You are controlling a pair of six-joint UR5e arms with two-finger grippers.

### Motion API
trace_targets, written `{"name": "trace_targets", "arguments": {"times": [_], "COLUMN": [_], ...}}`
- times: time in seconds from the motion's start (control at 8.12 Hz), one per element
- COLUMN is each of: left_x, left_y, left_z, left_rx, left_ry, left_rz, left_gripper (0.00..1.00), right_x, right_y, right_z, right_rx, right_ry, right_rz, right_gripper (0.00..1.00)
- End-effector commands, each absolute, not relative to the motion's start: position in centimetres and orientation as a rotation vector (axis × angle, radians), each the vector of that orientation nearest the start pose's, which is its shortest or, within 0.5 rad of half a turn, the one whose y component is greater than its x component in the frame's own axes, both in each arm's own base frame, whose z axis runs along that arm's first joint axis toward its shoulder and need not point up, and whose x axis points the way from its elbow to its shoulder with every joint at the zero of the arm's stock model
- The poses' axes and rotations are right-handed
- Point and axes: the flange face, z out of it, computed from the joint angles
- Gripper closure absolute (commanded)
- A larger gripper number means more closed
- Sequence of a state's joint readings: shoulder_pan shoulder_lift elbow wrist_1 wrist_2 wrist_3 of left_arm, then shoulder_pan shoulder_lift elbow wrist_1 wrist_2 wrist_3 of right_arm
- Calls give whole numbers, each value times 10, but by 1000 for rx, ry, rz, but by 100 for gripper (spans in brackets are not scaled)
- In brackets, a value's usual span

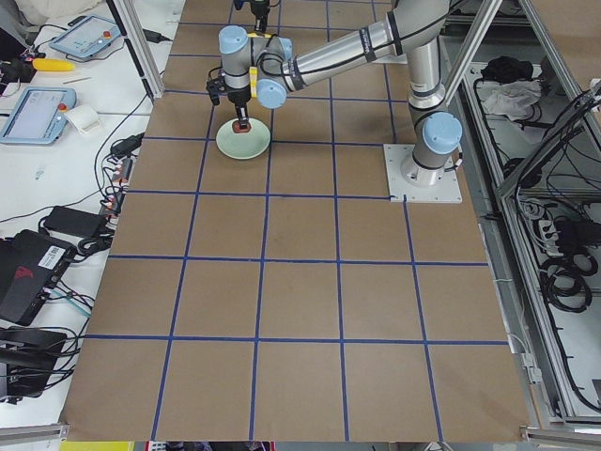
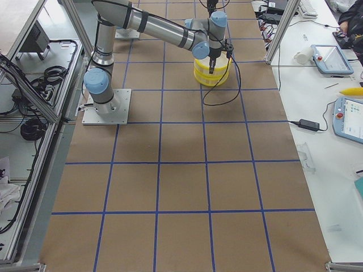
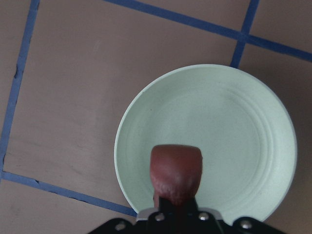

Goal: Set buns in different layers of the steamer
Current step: 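Release the steamer rim and raise the right gripper while the left lifts the bun, then carry the brown bun with the left gripper and lower it into the top tier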

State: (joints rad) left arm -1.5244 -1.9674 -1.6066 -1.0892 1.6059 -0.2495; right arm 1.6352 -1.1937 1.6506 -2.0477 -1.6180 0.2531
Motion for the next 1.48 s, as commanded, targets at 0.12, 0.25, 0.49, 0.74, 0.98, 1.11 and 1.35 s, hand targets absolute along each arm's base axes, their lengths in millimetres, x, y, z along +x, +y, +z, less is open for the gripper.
{"name": "trace_targets", "arguments": {"times": [0.12,0.25,0.49,0.74,0.98,1.11,1.35], "left_x": [-104,-104,-121,-153,-225,-266,-314], "left_y": [-624,-625,-625,-620,-602,-590,-569], "left_z": [301,302,316,336,356,365,364], "left_rx": [-451,-457,-511,-562,-584,-613,-596], "left_ry": [3084,3088,3127,3210,3277,3357,3429], "left_rz": [-88,-92,-138,-173,-275,-318,-262], "left_gripper": [100,100,100,100,100,100,100], "right_x": [168,168,162,141,124,123,123], "right_y": [-600,-601,-606,-596,-578,-563,-539], "right_z": [287,288,319,364,421,447,466], "right_rx": [301,298,294,273,275,279,278], "right_ry": [3170,3171,3173,3176,3180,3174,3173], "right_rz": [-41,-48,-134,-92,-34,-52,12], "right_gripper": [54,41,23,19,13,0,0]}}
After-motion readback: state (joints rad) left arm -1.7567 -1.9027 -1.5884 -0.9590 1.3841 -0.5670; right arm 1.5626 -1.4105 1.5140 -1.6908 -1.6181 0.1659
